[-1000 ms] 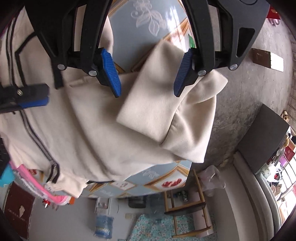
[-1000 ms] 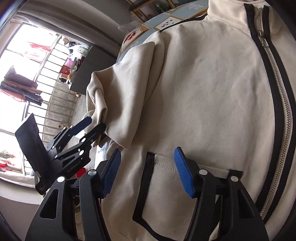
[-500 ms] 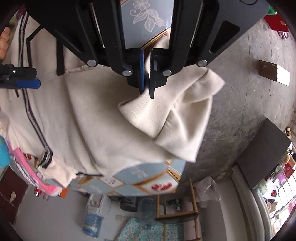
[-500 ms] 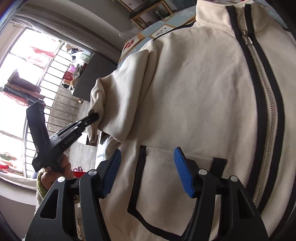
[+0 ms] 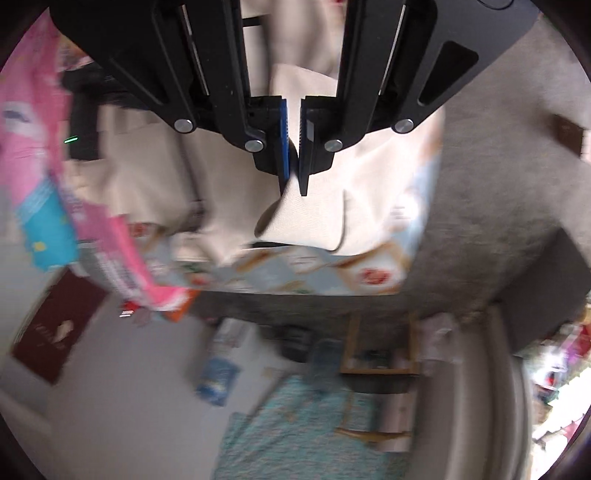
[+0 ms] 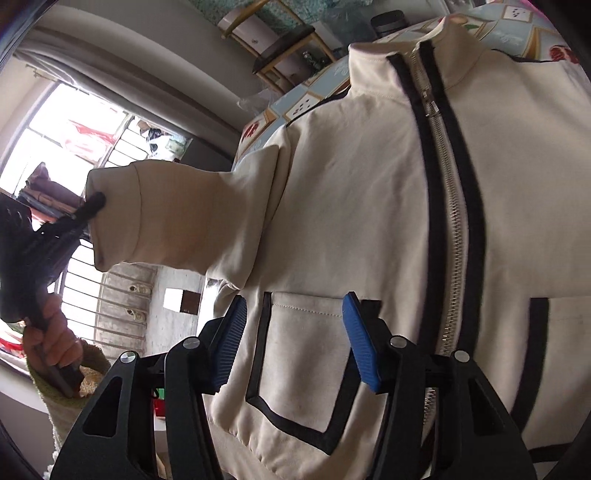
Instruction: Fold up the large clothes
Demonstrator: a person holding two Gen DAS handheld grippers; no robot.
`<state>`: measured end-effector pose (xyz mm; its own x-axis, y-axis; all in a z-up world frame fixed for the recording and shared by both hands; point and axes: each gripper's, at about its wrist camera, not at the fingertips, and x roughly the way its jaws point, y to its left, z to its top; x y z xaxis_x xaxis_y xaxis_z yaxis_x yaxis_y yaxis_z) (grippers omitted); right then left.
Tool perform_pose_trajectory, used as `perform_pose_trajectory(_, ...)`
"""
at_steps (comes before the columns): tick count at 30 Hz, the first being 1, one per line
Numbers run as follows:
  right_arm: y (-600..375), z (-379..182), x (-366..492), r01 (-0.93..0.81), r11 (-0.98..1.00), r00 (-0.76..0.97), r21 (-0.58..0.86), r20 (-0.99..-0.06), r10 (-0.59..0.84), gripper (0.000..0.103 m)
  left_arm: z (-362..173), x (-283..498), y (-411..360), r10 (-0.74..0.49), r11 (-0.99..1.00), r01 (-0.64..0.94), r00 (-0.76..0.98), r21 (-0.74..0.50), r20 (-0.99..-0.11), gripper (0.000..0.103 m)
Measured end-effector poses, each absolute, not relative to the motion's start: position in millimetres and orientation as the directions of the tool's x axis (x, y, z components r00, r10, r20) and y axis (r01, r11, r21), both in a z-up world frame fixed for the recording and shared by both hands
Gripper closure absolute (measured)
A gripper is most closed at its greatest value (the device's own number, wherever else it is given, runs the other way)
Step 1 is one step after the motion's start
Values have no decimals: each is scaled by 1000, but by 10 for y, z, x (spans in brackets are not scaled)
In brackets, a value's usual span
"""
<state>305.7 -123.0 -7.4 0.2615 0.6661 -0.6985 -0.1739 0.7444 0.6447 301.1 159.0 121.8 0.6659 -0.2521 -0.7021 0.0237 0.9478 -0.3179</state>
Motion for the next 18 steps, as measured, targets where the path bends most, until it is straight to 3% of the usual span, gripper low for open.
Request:
perform_pose_trajectory(4, -1369, -5, 3050, -159, 780, 317, 605, -717, 621, 51, 1172, 3188, 1010, -389, 906, 128, 630, -404, -672, 99)
perform_pose_trajectory(8, -1501, -48, 3048, -137, 833, 354, 536, -759, 546, 51, 803, 3302, 454, -424, 902, 181, 543, -392, -724, 98)
perform_pose_trajectory(11, -1631, -148, 3060, -109, 857, 359, 505, -783, 507, 51, 533, 3347, 238, -426, 904, 202, 485, -377, -764, 81)
perform_pose_trajectory(13, -1684, -213, 3088, -92, 861, 354, 499, -792, 497, 51, 447, 3302, 191, -401, 916, 210, 478, -341, -782, 65)
perform_pose_trajectory(18, -1757, -341, 3138, -65, 857, 327, 512, -800, 503, 50, 504, 3073, 320, -280, 955, 242, 529, -174, -801, 48)
